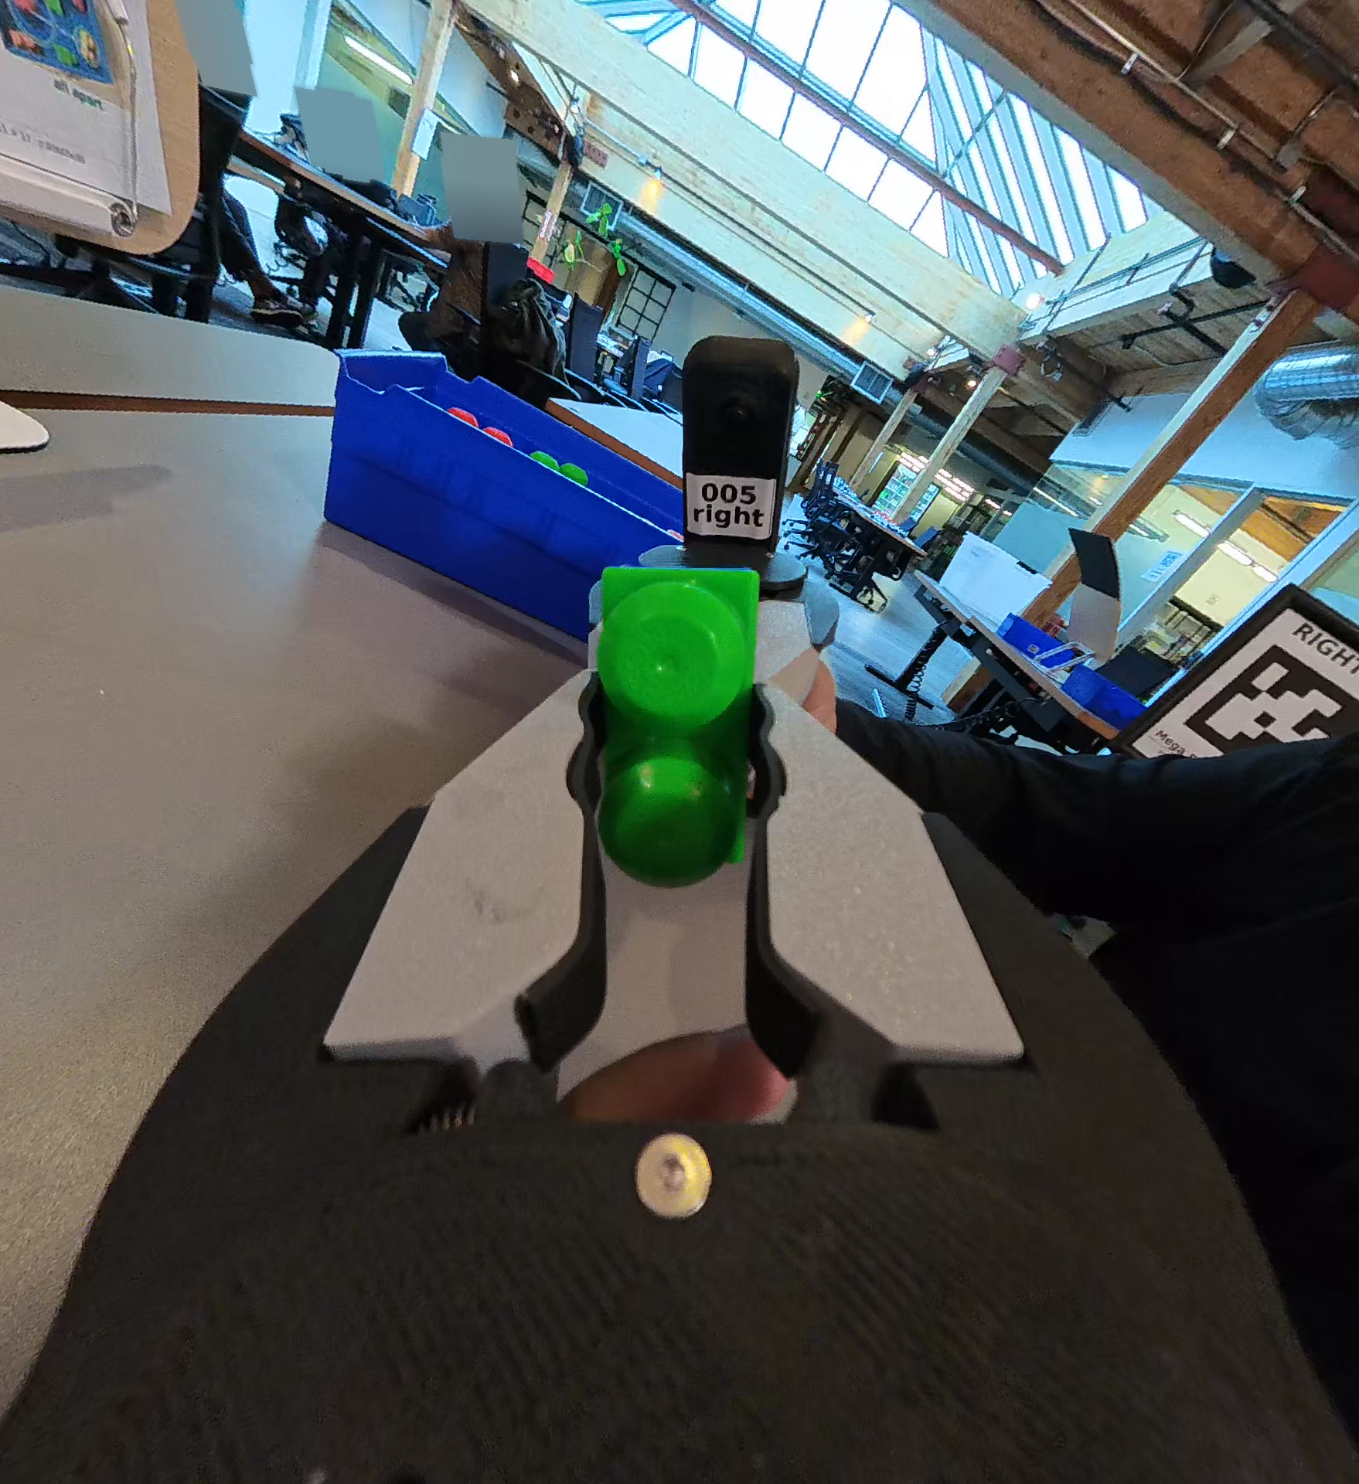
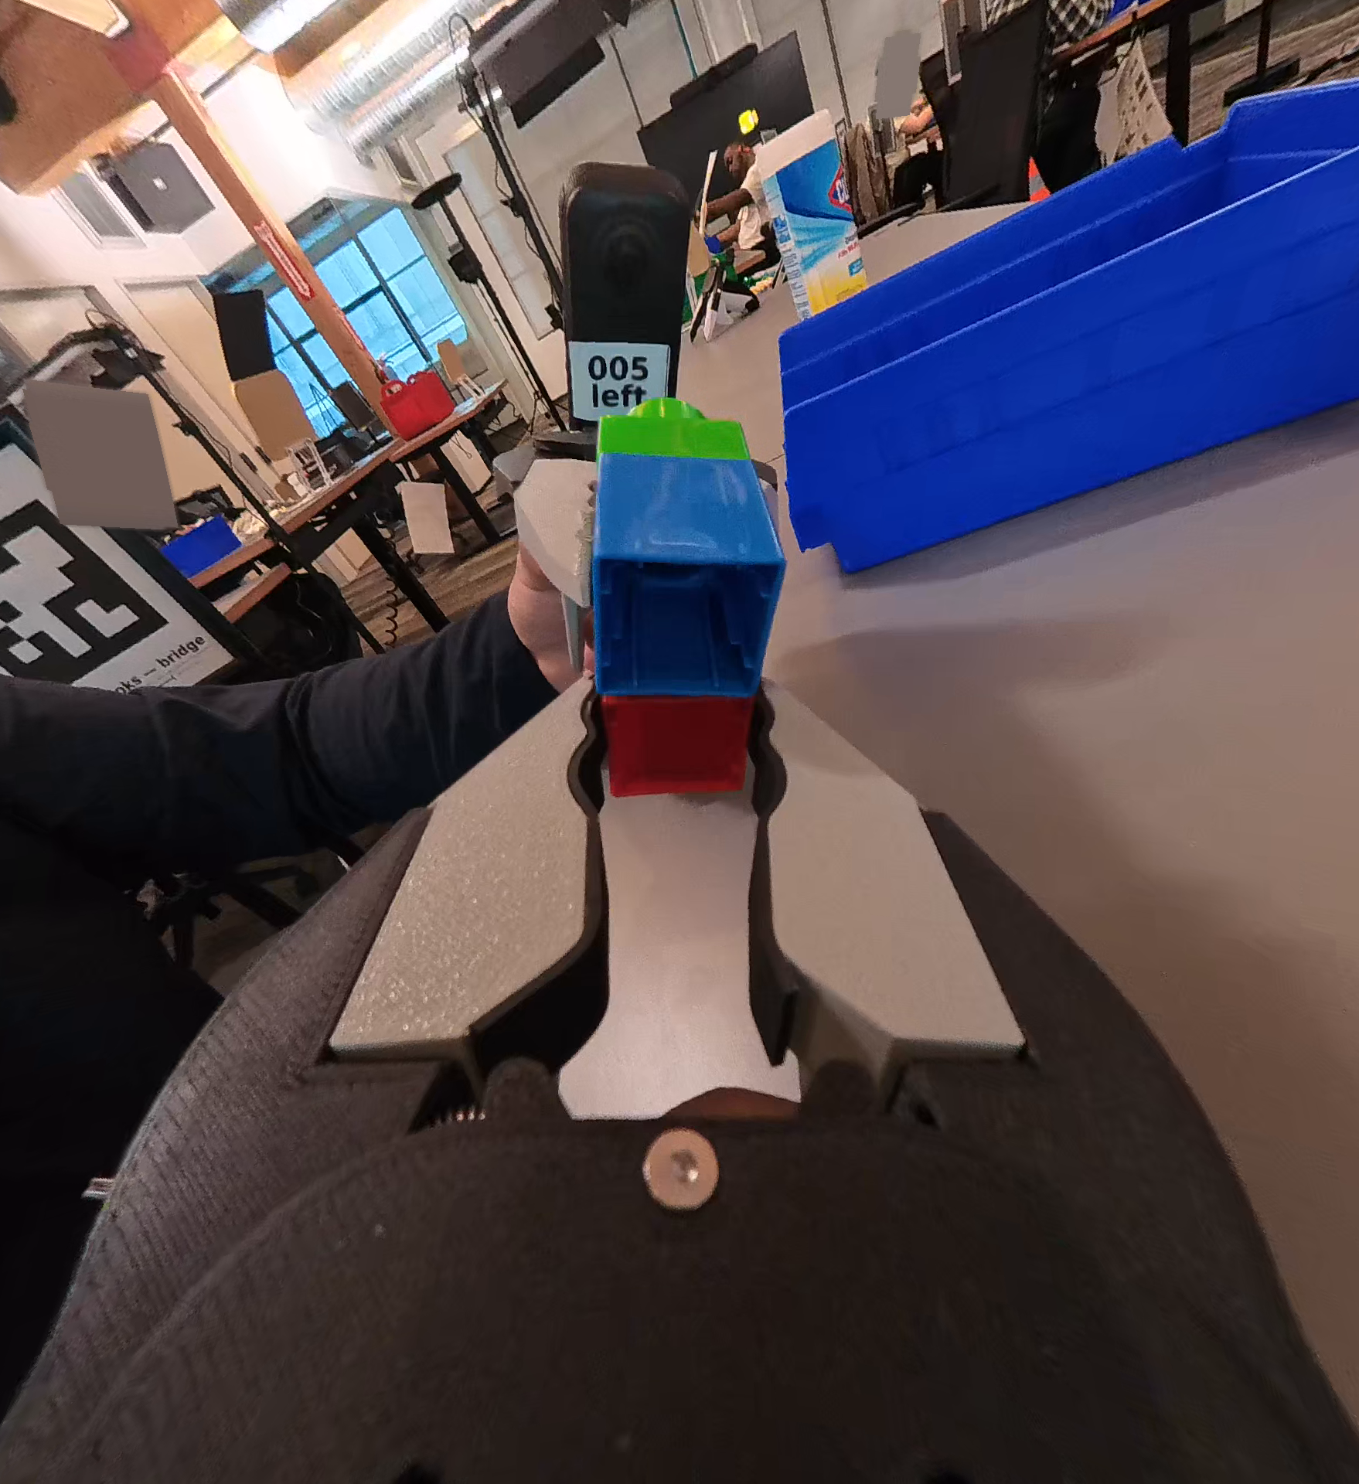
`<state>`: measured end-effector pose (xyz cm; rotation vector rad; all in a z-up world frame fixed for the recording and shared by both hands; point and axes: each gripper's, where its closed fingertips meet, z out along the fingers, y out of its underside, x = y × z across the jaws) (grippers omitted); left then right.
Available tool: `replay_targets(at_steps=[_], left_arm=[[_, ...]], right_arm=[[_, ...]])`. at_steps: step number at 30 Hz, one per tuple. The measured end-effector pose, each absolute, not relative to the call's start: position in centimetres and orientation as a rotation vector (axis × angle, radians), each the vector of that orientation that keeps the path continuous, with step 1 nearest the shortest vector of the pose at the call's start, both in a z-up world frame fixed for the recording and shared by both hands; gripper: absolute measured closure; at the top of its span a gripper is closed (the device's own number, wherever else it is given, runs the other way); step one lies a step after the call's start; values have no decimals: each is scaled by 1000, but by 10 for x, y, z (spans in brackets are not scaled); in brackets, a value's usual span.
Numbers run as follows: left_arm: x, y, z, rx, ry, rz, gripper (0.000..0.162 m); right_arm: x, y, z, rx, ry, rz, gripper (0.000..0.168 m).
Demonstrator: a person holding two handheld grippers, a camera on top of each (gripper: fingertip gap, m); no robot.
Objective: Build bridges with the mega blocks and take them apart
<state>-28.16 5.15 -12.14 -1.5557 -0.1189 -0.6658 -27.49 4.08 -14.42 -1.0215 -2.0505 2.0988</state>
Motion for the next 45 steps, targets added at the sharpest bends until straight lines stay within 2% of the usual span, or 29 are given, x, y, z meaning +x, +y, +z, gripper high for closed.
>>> replay_targets(at_steps=[7,24,26,28,31,32,33,42,45], left_arm=[[-278,51,-104,-1464,-104,-699,129],[-283,51,-107,-1451,-125,-762,130],[-290,45,-103,-1425,-138,-751,133],[-297,40,-103,-1439,-133,-673,150],[-298,37,-102,-1463,-102,-612,153],[-298,36,-100,-1452,-109,-622,161],[-298,35,-98,-1442,-105,-629,162],[-297,36,-105,-1480,-107,-644,162],[-293,37,-109,-1491,-114,-722,149]], right_arm=[[-268,31,-132,-956,-2041,2243,135],[-273,34,-138,-963,-2069,2111,135],[-273,39,-136,-970,-2059,2122,135],[-273,44,-135,-986,-2045,2147,135],[-273,49,-133,-997,-2033,2174,135],[-274,51,-132,-999,-2018,2179,135],[-275,53,-131,-1003,-2005,2181,135],[-277,68,-120,-1009,-1916,2222,135],[-276,69,-118,-1001,-1909,2246,135]])
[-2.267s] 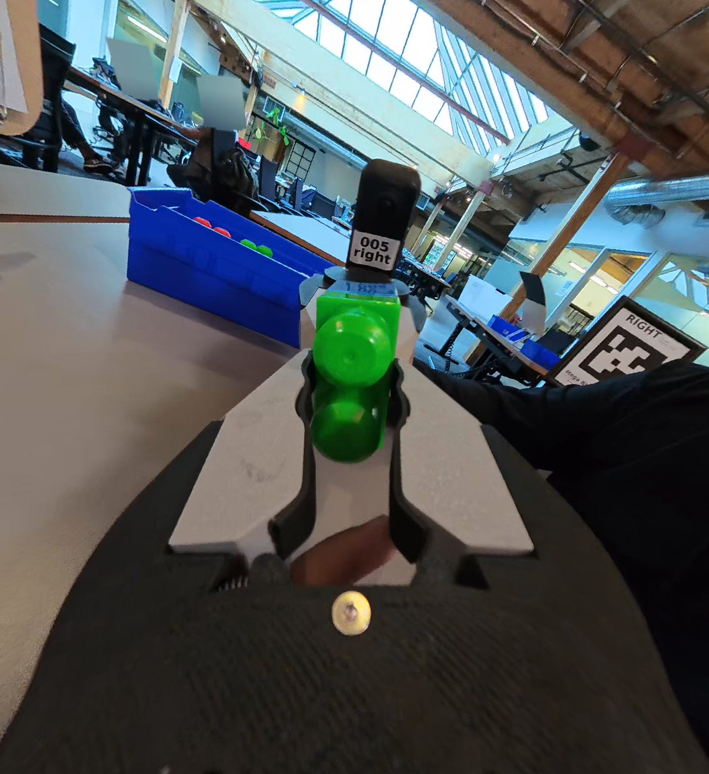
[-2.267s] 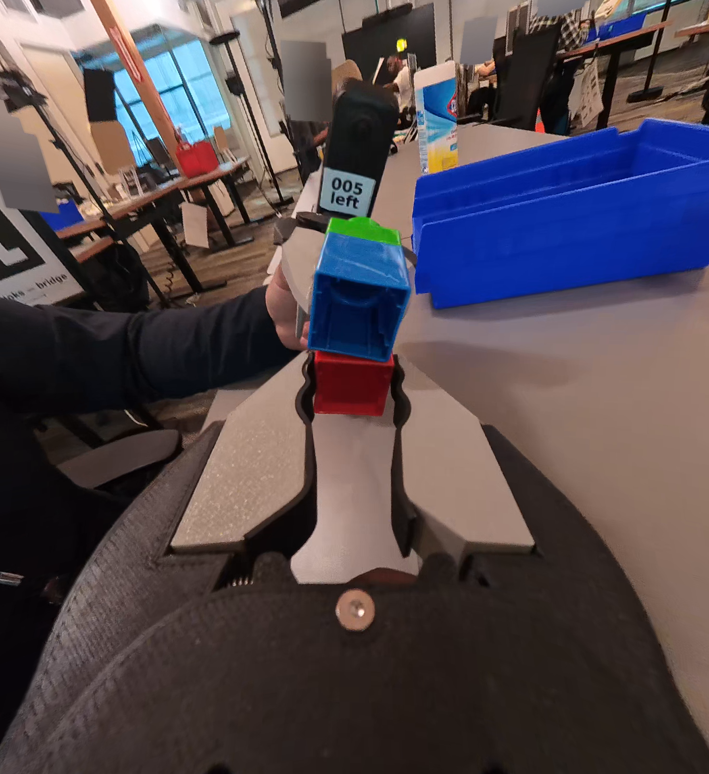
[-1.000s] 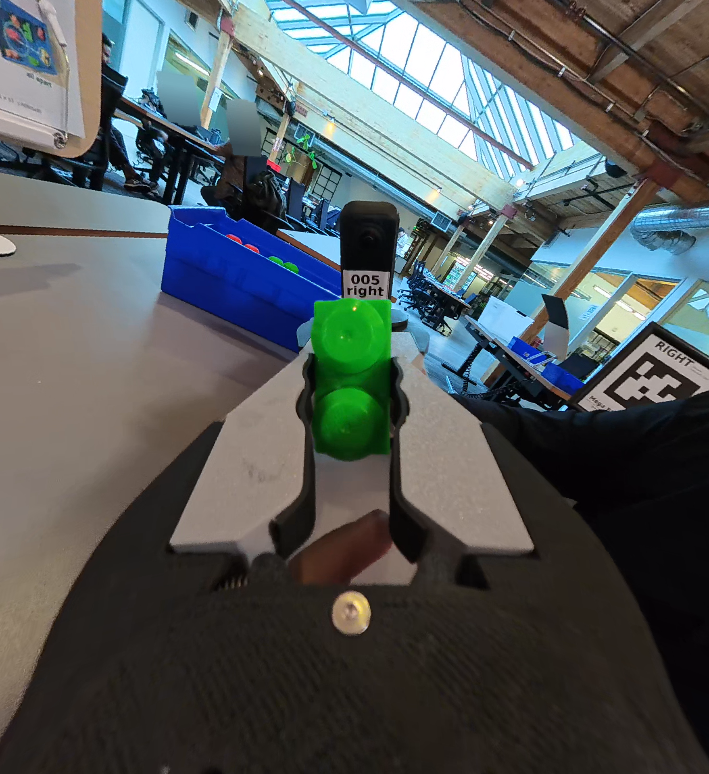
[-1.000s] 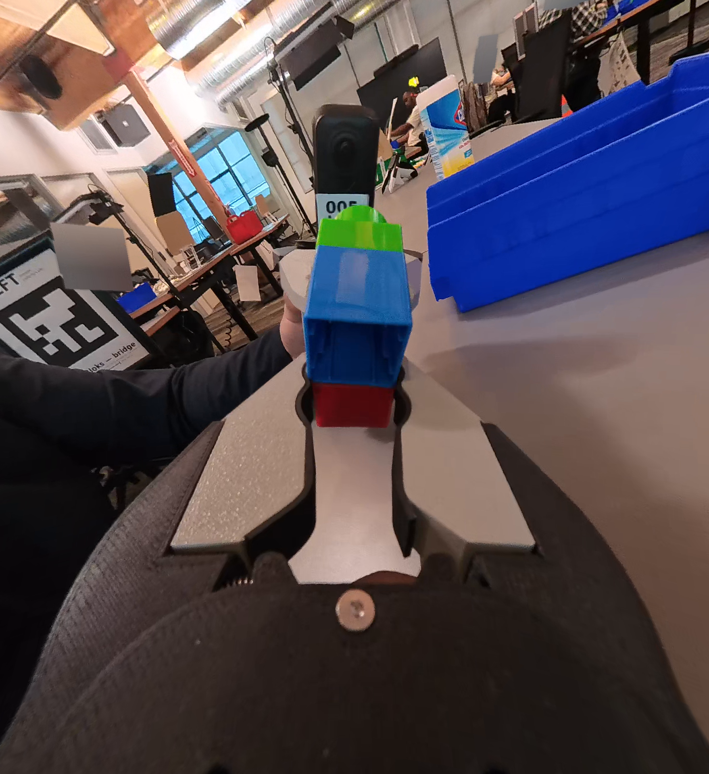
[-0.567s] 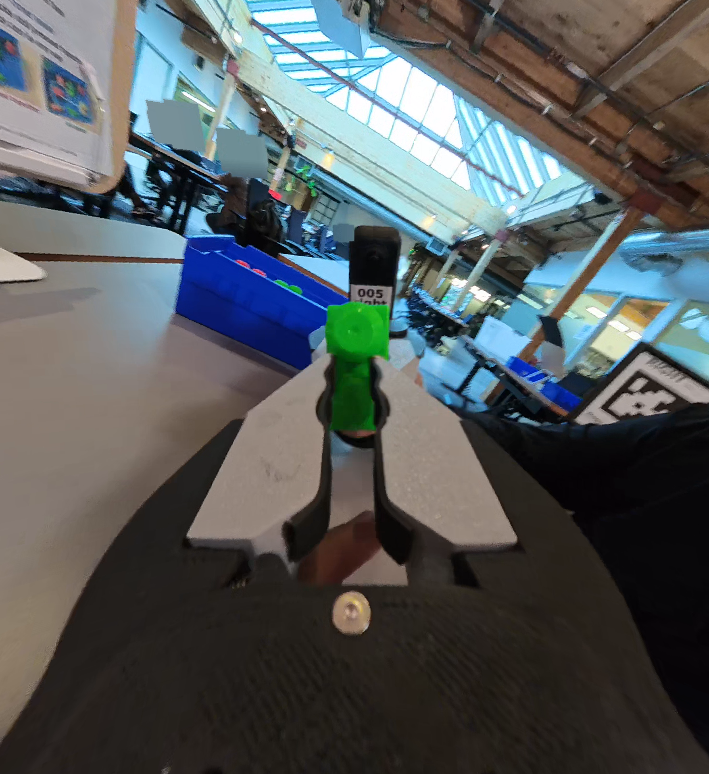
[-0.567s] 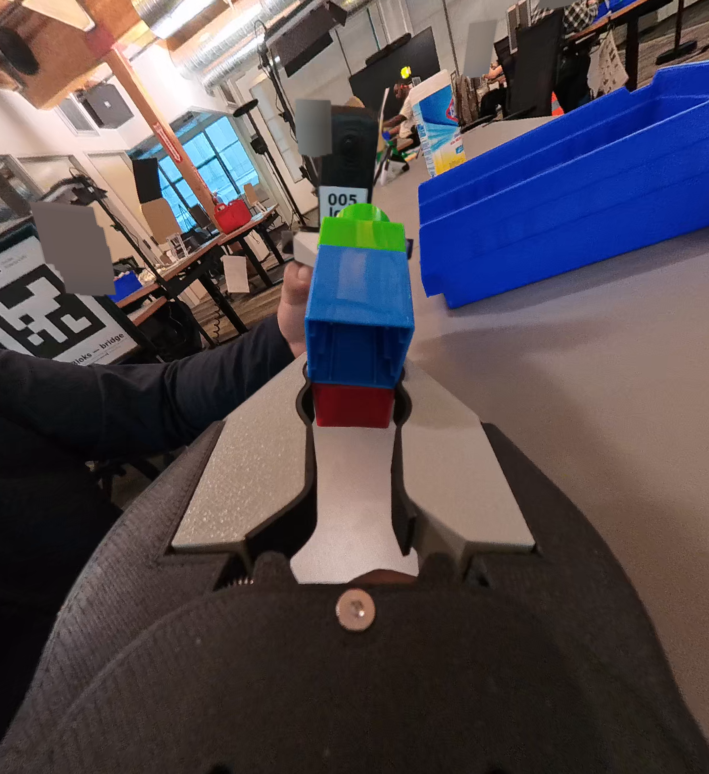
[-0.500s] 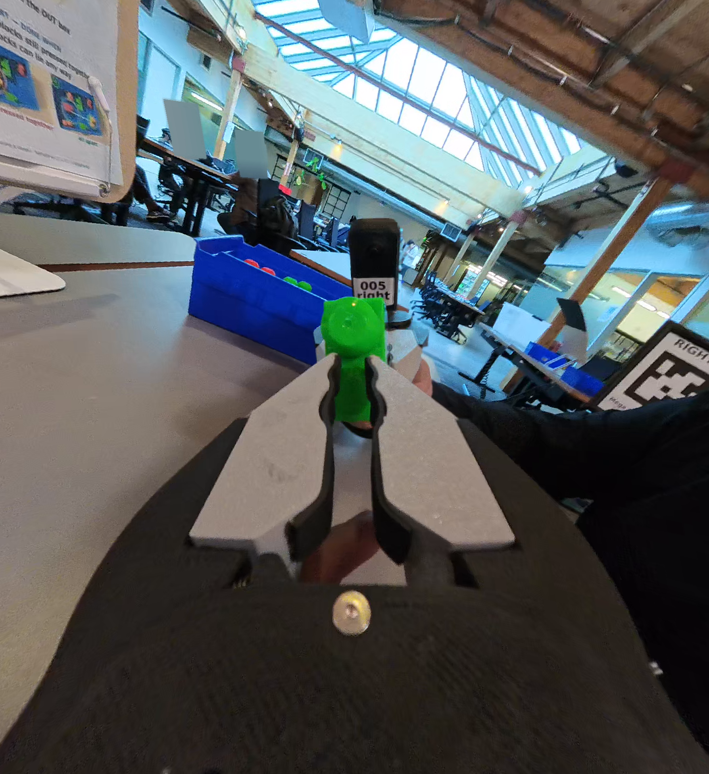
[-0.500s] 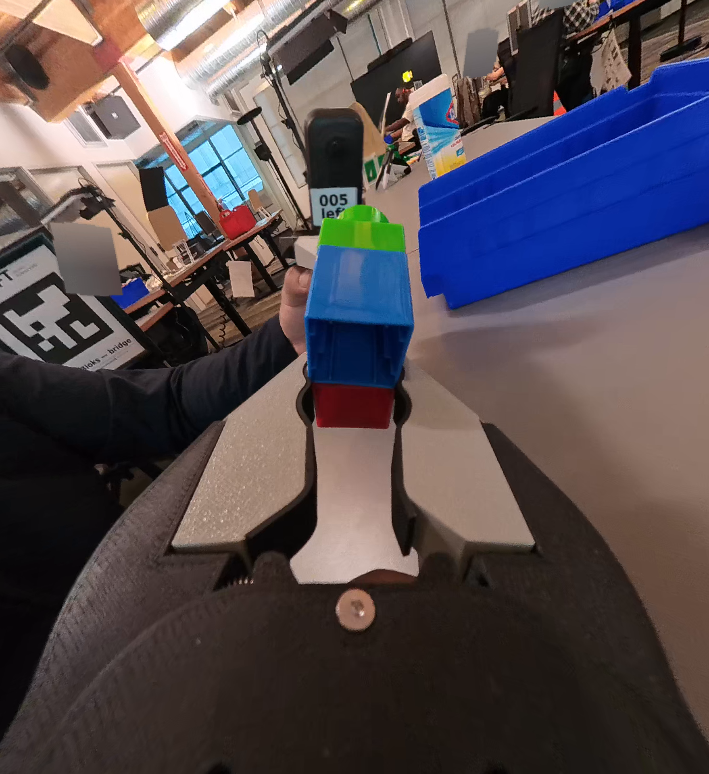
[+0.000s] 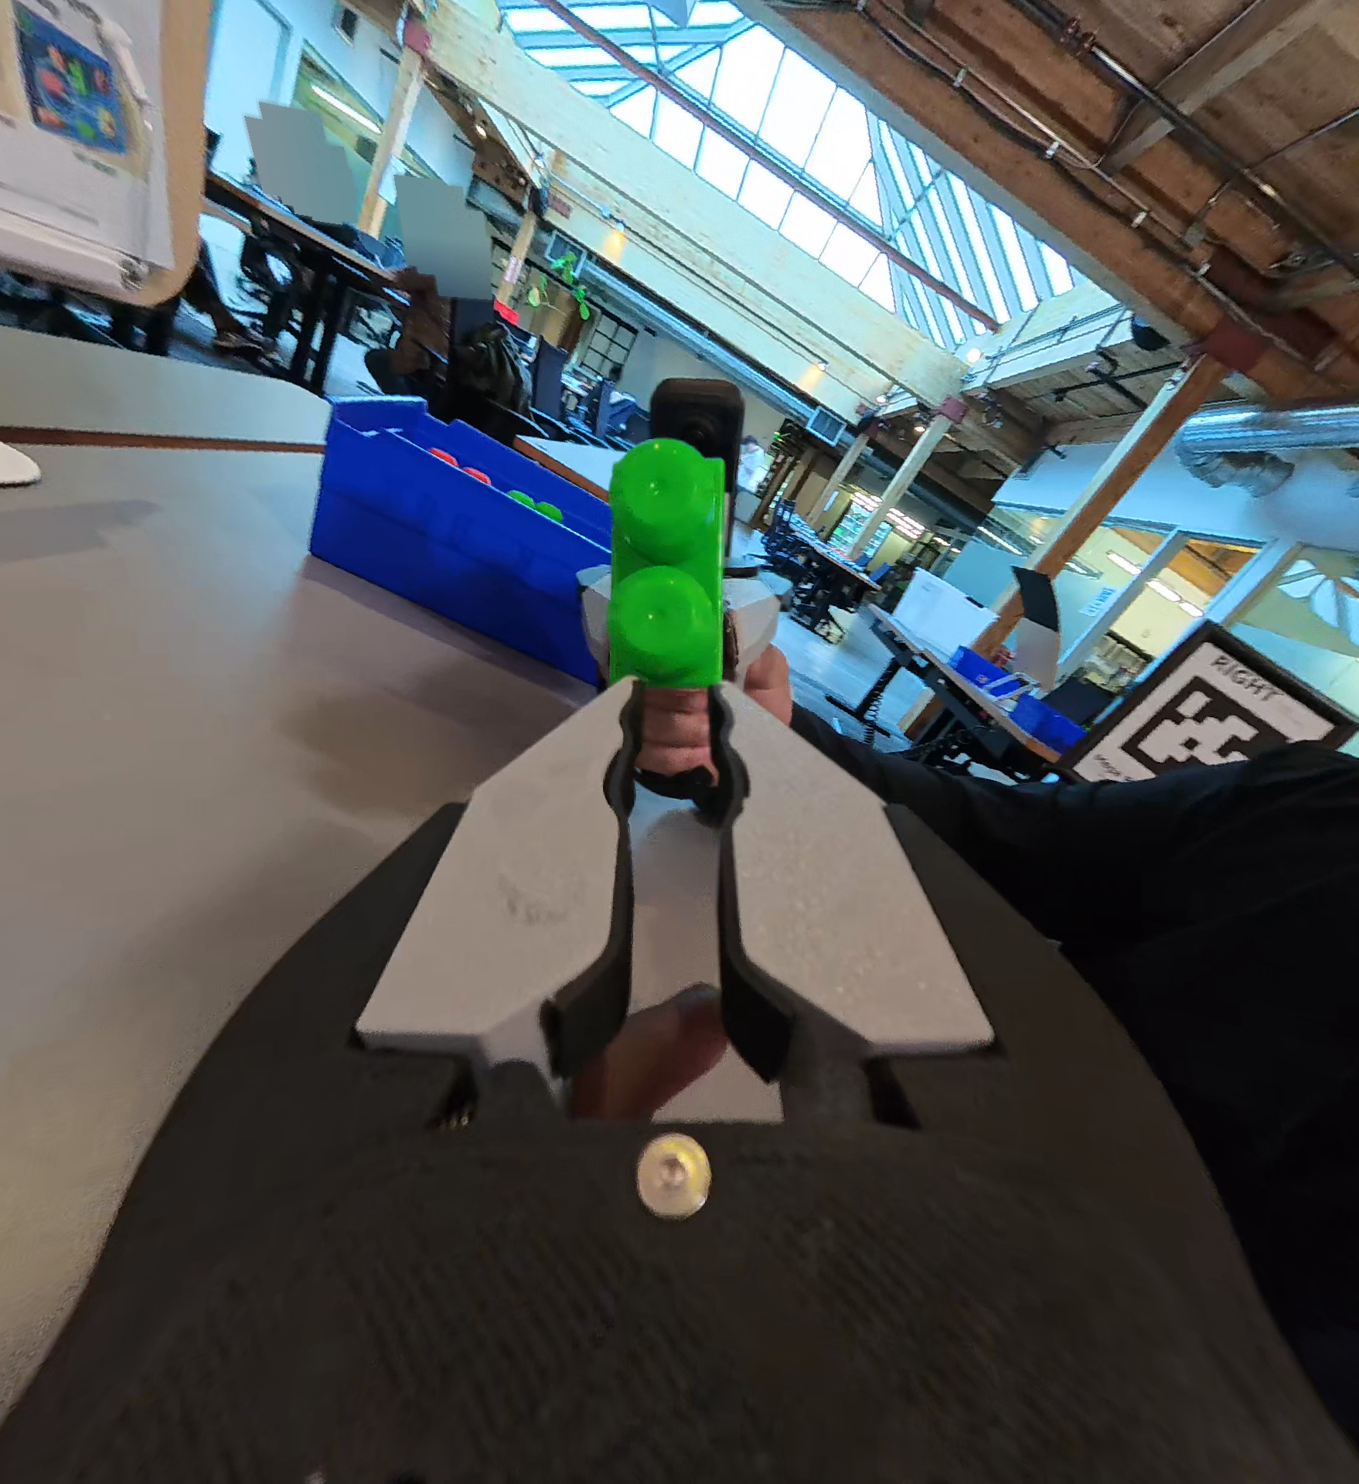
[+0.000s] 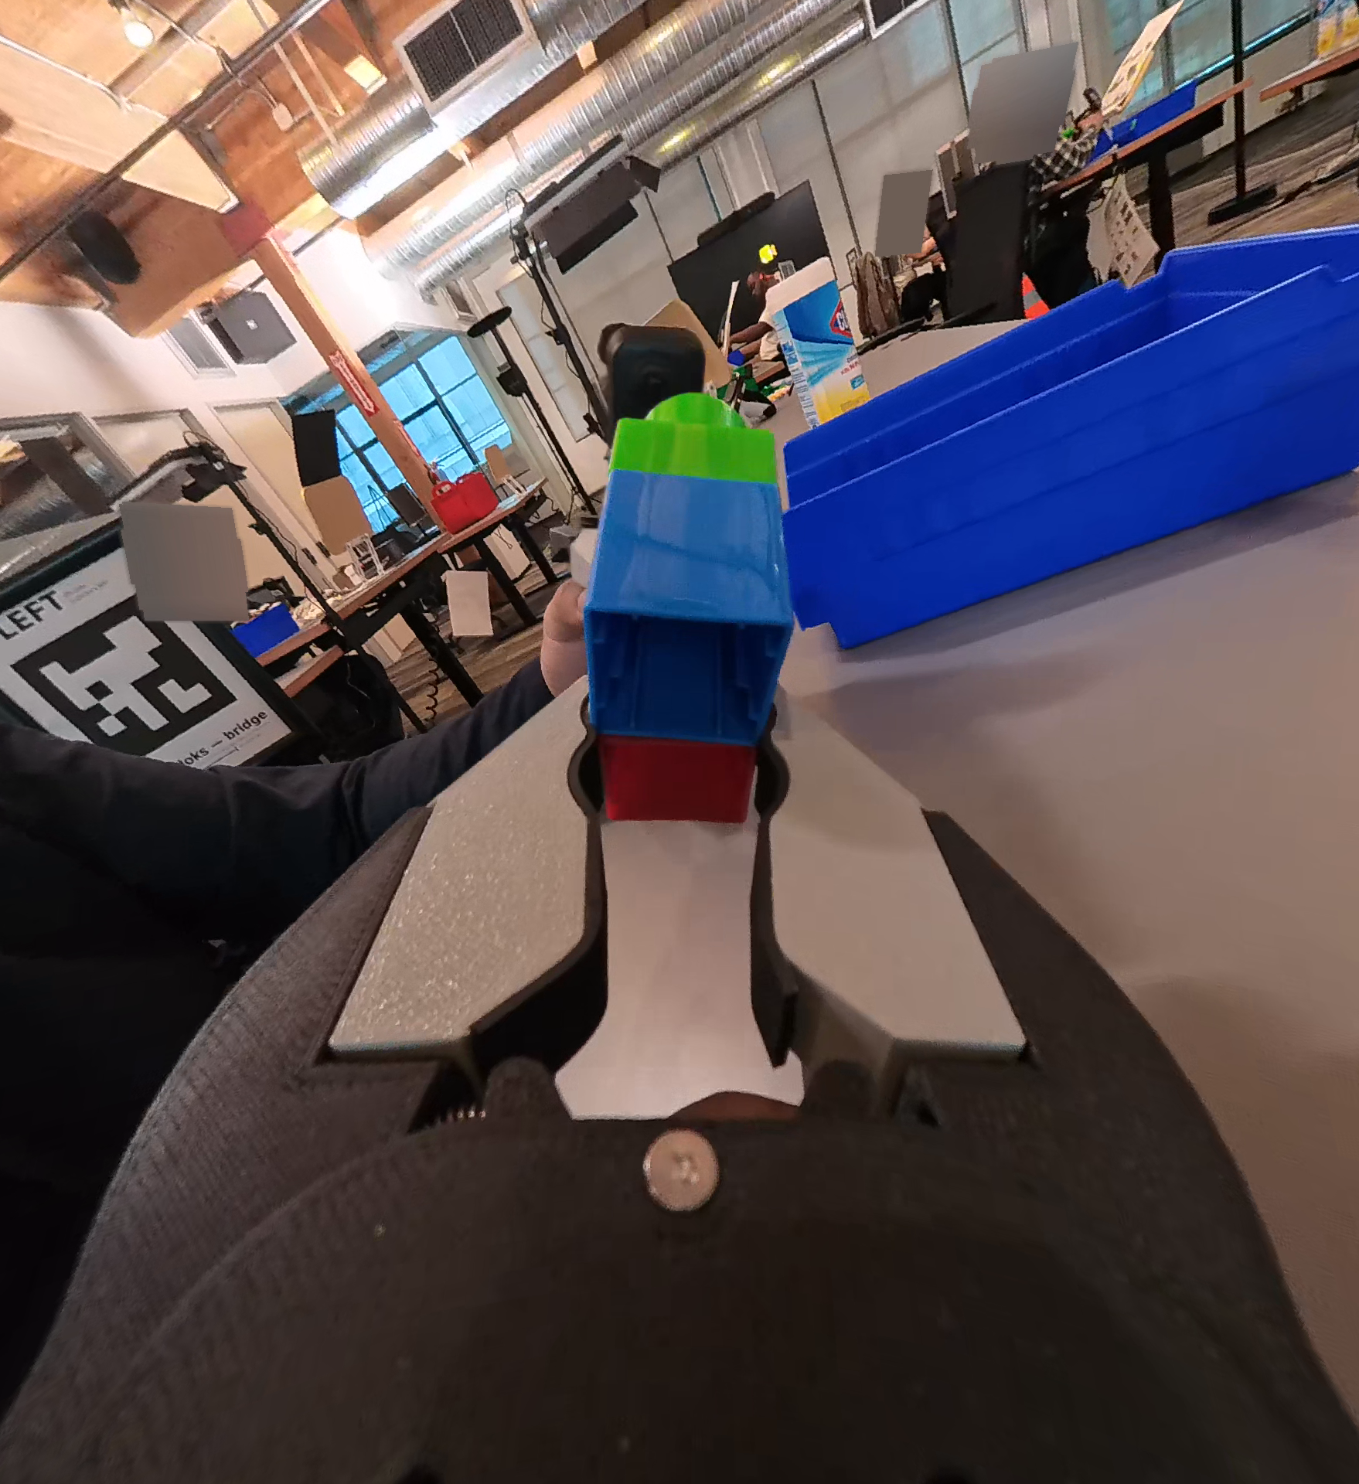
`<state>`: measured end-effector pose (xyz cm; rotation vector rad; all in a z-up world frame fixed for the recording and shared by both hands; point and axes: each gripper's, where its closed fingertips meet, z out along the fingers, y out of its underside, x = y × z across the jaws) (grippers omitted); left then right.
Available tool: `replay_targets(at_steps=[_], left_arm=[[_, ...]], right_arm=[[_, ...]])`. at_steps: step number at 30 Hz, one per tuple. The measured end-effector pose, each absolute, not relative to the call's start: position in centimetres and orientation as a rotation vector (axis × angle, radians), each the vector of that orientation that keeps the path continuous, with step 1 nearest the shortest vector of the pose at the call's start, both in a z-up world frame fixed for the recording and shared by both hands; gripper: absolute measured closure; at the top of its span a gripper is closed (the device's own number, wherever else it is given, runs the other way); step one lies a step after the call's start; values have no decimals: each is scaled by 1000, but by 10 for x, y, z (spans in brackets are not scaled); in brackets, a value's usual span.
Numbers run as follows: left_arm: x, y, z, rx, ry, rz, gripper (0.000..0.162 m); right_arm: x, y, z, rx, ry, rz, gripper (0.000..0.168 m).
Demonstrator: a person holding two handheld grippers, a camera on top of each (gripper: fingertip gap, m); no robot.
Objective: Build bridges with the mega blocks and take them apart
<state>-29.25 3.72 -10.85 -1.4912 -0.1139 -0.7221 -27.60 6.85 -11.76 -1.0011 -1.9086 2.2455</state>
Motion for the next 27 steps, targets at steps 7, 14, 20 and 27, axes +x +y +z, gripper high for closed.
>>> replay_targets(at_steps=[7,14,20,27], left_arm=[[-279,45,-116,-1540,-79,-745,133],[-278,45,-113,-1524,-80,-755,128],[-273,48,-116,-1545,-58,-736,125],[-268,55,-117,-1539,-61,-736,128]], right_arm=[[-272,61,-119,-975,-1943,2265,135],[-274,61,-117,-971,-1911,2283,135],[-272,61,-111,-950,-1874,2336,135],[-271,35,-130,-924,-1983,2271,135]])
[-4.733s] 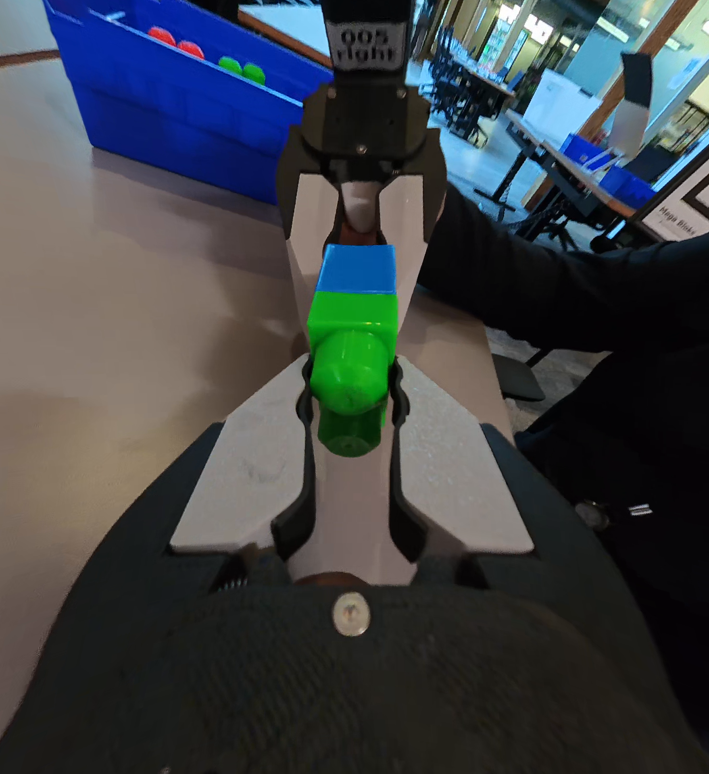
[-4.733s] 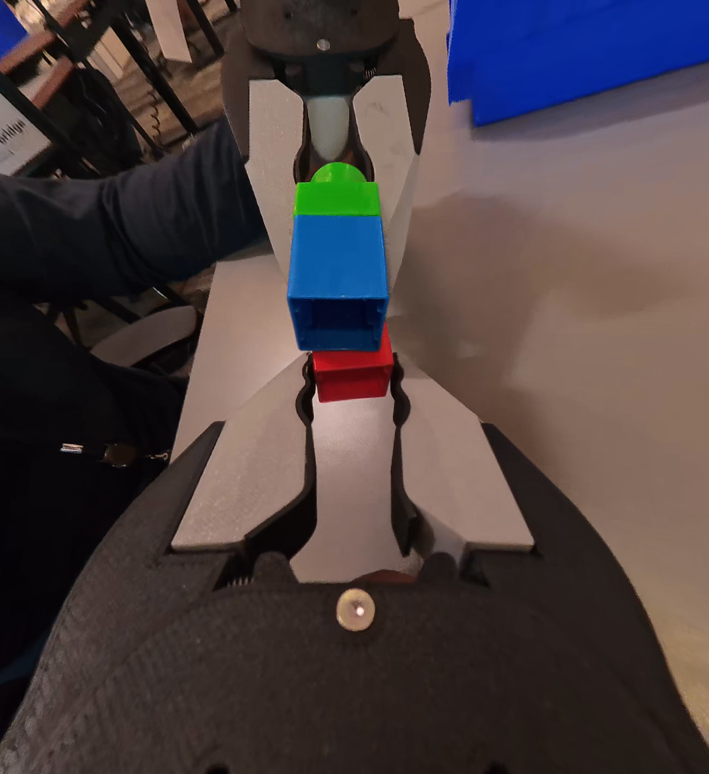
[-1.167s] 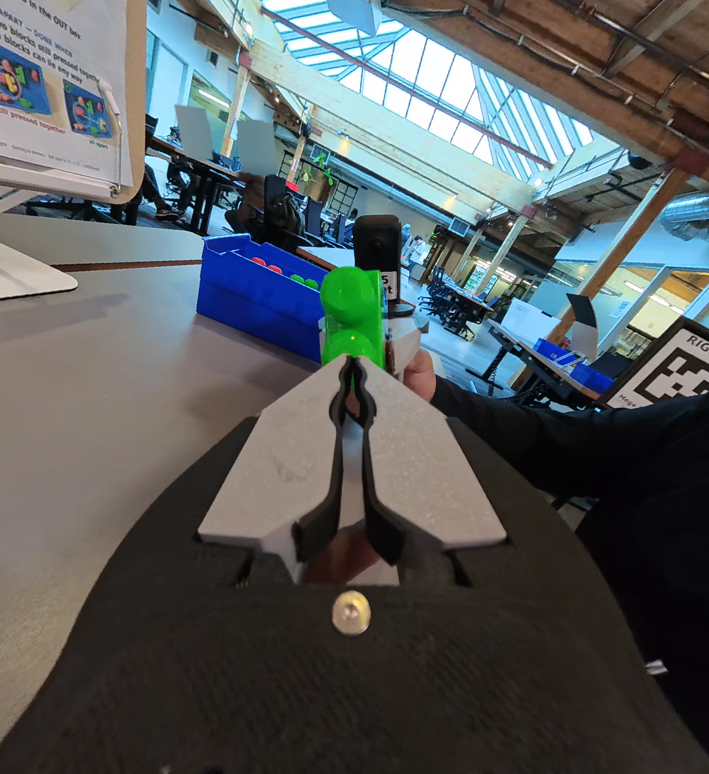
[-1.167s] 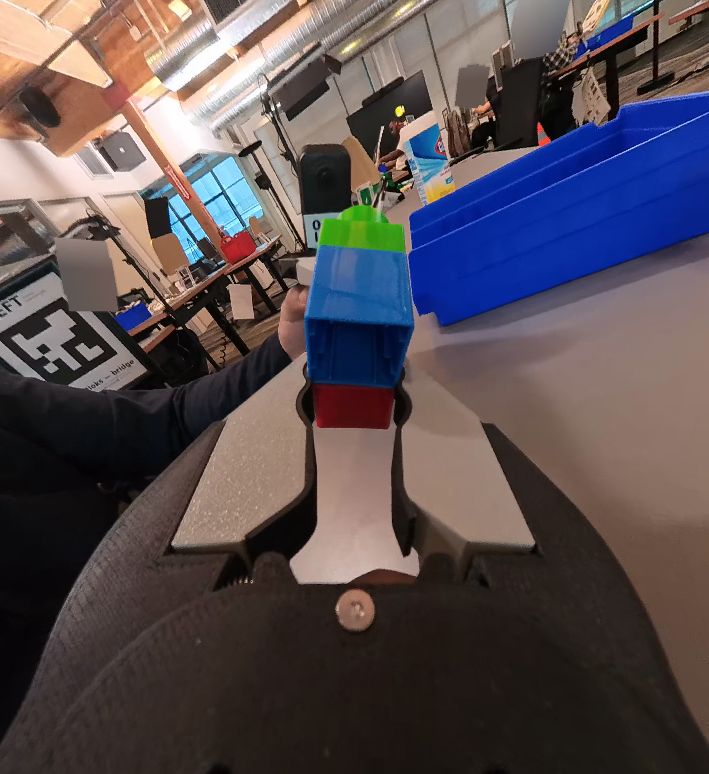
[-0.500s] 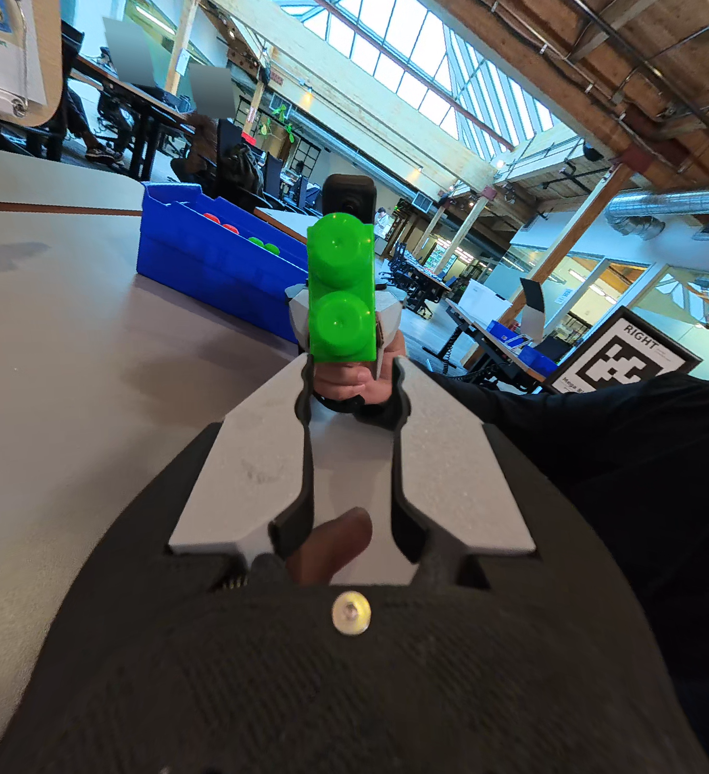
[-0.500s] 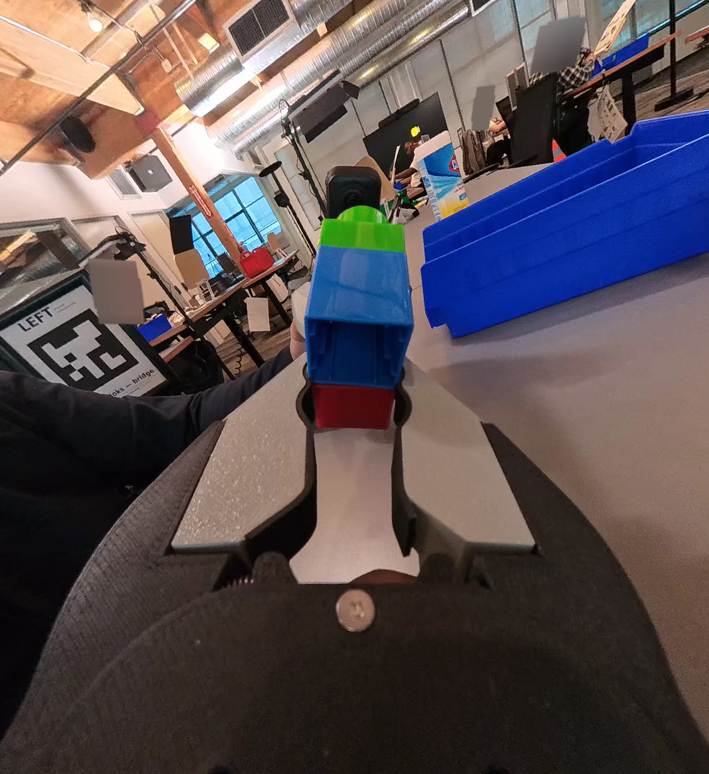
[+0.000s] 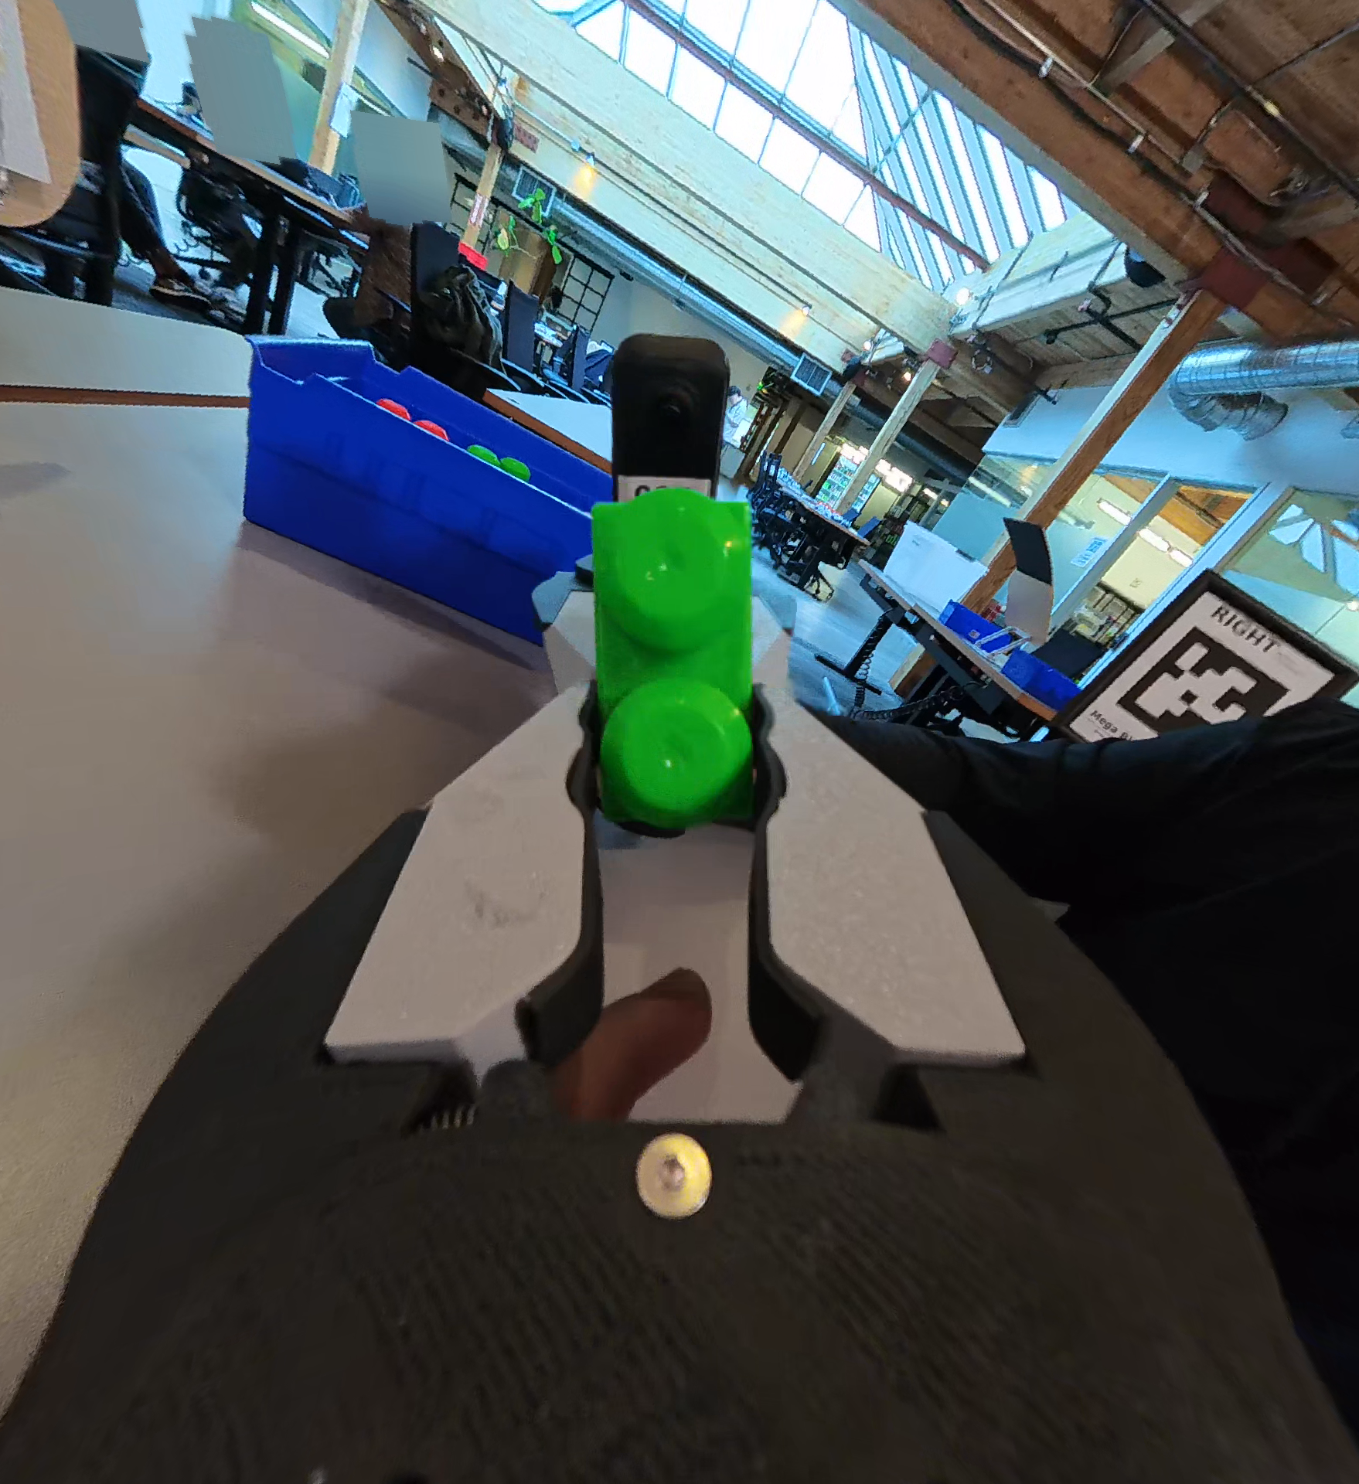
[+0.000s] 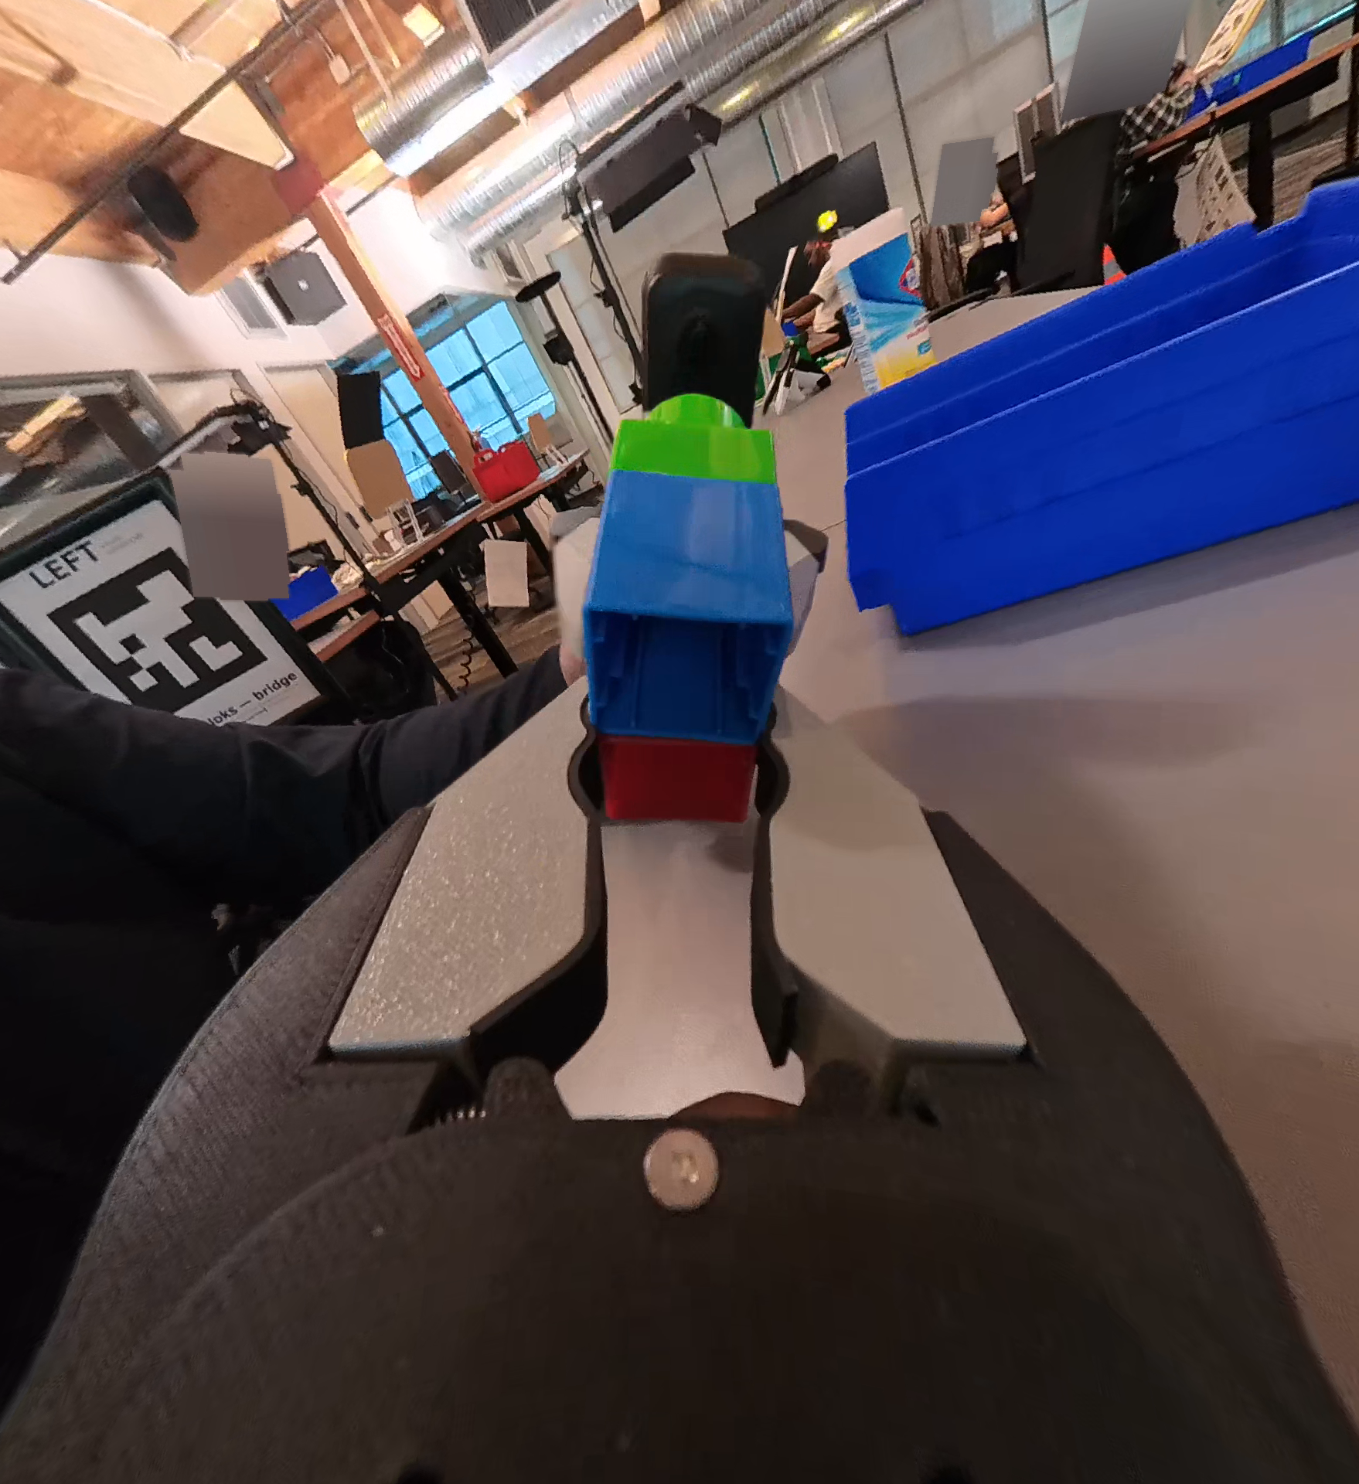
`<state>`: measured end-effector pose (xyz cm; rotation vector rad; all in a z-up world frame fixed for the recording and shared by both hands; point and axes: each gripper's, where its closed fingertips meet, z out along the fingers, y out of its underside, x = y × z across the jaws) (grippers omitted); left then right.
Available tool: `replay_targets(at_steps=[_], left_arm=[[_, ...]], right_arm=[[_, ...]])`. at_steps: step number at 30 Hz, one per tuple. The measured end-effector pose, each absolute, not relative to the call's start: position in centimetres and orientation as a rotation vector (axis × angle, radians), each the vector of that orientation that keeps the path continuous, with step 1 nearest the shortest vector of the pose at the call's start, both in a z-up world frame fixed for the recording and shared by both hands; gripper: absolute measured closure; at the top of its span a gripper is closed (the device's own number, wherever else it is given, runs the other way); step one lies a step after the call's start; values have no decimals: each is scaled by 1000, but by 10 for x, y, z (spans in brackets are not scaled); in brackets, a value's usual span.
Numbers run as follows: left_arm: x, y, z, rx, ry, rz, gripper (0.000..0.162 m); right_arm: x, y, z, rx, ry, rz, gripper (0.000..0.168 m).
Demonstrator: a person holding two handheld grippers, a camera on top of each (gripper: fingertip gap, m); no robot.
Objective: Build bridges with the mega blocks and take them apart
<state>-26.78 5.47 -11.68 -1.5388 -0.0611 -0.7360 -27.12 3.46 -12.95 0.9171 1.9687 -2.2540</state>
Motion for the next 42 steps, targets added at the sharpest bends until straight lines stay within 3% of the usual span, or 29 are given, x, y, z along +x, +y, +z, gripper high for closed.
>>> replay_targets(at_steps=[8,14,19,22,25,42], left_arm=[[-272,54,-126,-1618,-40,-640,128],[-270,51,-142,-1726,-13,-620,128],[-254,57,-174,-1902,75,-564,128],[-253,60,-184,-1955,91,-517,128],[-255,59,-188,-1981,106,-477,128],[-269,55,-161,-1834,1,-556,127]], right_arm=[[-274,43,-138,954,2089,-2183,134],[-279,83,-118,1058,2208,-2279,123],[-276,61,-140,1010,2355,-2104,118],[-271,48,-162,963,2461,-1945,130],[-270,46,-171,966,2466,-1888,130],[-276,60,-139,992,2208,-2167,135]])
